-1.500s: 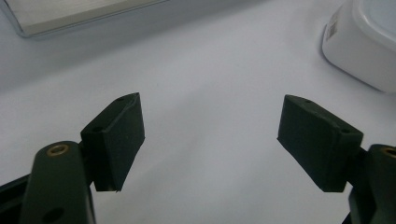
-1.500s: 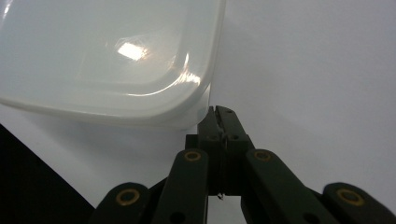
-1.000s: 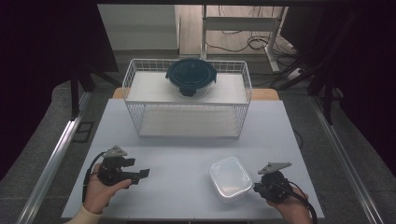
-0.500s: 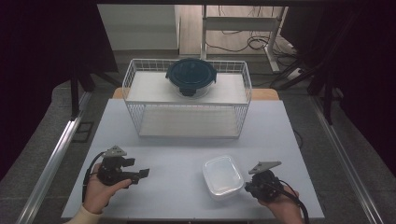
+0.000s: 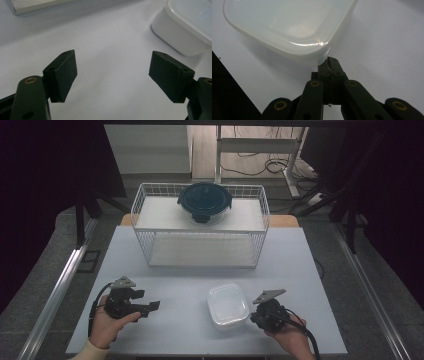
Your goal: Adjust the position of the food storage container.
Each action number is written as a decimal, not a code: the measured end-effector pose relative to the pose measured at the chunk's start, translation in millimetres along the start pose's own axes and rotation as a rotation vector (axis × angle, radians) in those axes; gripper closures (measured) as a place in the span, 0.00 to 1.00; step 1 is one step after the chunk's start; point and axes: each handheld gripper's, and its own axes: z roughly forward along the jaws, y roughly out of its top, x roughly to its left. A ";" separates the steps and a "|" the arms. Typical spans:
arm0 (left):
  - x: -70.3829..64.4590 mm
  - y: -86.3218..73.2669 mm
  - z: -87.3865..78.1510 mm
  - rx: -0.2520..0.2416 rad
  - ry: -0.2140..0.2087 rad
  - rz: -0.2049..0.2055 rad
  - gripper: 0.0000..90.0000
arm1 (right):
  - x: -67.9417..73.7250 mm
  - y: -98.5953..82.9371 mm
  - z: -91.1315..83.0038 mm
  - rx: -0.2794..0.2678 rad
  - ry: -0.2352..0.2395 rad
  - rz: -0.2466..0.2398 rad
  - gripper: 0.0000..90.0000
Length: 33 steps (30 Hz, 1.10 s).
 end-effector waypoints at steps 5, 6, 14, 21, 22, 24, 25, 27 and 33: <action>-0.2 -0.2 1.2 0.003 -0.001 -0.003 0.25 | 2.1 11.7 8.0 -0.001 -0.001 -0.025 1.00; -0.1 -0.2 1.2 0.004 -0.001 -0.005 0.25 | 3.3 14.6 9.8 -0.002 0.002 -0.032 1.00; 2.0 -1.2 0.6 0.003 -0.001 -0.009 0.25 | 17.5 36.7 28.0 0.007 0.026 -0.078 1.00; 2.9 -1.6 0.9 0.003 0.000 -0.011 0.25 | 26.4 50.6 38.8 0.002 0.035 -0.101 1.00; 2.7 -1.7 1.1 0.003 -0.001 -0.012 0.25 | 27.3 51.8 39.6 0.001 0.034 -0.108 1.00; 2.7 -1.7 1.2 0.004 -0.001 -0.012 0.25 | 29.7 54.3 41.5 -0.002 0.037 -0.110 0.99; 2.6 -1.7 1.3 0.005 0.000 -0.011 0.25 | 30.5 55.4 42.3 -0.005 0.038 -0.113 1.00; 2.5 -1.7 1.8 0.007 0.000 -0.011 0.25 | 32.8 57.7 43.4 -0.006 0.039 -0.116 1.00; 2.5 -2.1 2.8 0.009 -0.001 -0.011 0.25 | 36.8 61.1 45.5 -0.009 0.036 -0.134 0.99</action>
